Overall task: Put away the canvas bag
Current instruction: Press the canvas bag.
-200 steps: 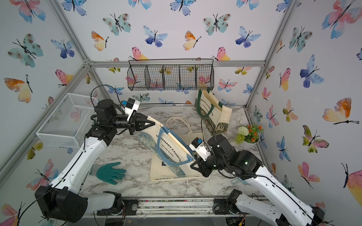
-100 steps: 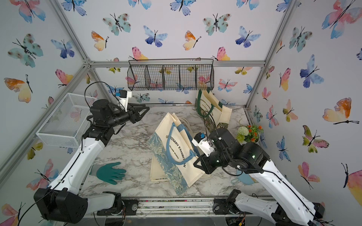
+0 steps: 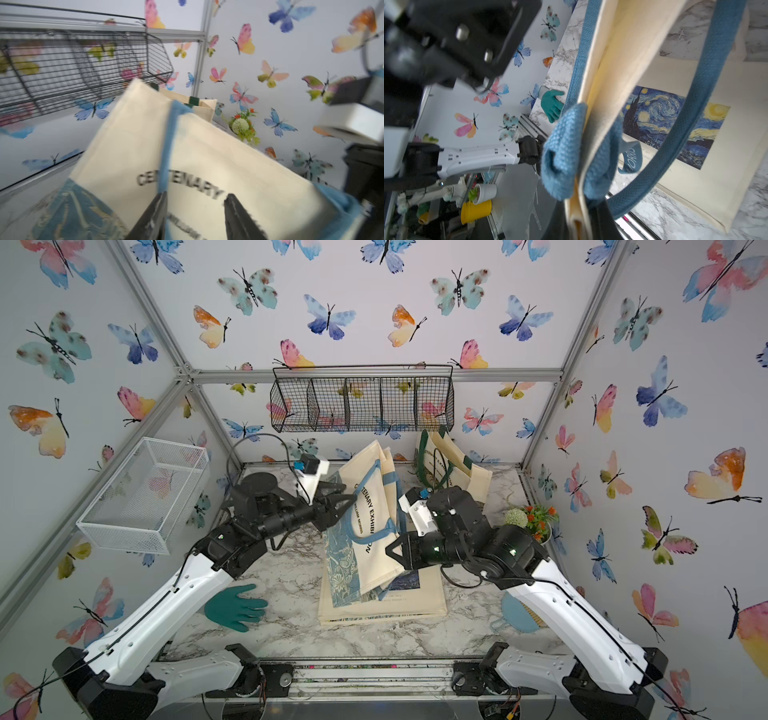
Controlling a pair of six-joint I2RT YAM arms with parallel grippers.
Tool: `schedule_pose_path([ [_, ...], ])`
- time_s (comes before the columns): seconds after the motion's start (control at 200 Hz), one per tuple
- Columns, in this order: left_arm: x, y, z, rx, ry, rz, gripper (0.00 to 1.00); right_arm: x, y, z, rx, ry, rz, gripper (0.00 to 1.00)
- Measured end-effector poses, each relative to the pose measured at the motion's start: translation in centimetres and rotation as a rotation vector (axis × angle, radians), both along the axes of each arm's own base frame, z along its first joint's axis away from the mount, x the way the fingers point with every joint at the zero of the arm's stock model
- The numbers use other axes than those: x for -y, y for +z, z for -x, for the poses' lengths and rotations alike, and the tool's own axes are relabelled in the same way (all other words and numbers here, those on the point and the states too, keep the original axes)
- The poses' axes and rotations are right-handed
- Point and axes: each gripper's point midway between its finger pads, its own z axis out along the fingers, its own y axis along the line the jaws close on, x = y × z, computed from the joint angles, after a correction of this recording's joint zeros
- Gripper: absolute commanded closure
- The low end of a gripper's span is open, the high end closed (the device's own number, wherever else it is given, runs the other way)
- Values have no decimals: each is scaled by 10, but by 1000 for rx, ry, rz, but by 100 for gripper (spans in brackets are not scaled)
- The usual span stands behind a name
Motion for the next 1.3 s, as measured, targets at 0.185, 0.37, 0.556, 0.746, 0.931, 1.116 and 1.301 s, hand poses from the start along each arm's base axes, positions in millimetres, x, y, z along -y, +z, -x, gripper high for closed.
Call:
schedule_pose_path([
  [0.185,-11,-9,16,108,52,-88,43,-24,13,-45,-92,-230,-84,98],
  [0.37,-22,-17,31,176,45,-127,37,-29,31,-55,-149,-328,-207,98],
  [0.556,-7,-30,47,222,-9,-173,36,-32,33,-56,-192,-356,-248,98],
  [0.746,-1,-32,53,244,-40,-185,38,-36,41,-60,-186,-360,-289,98],
  [0.931,-1,-31,58,254,-61,-182,36,-39,43,-61,-189,-360,-302,98],
  [1.116,-13,-41,37,231,69,-227,35,-40,45,-62,-195,-363,-310,98],
  [1.301,-30,-50,16,212,227,-278,76,-39,64,-63,-175,-367,-352,98],
])
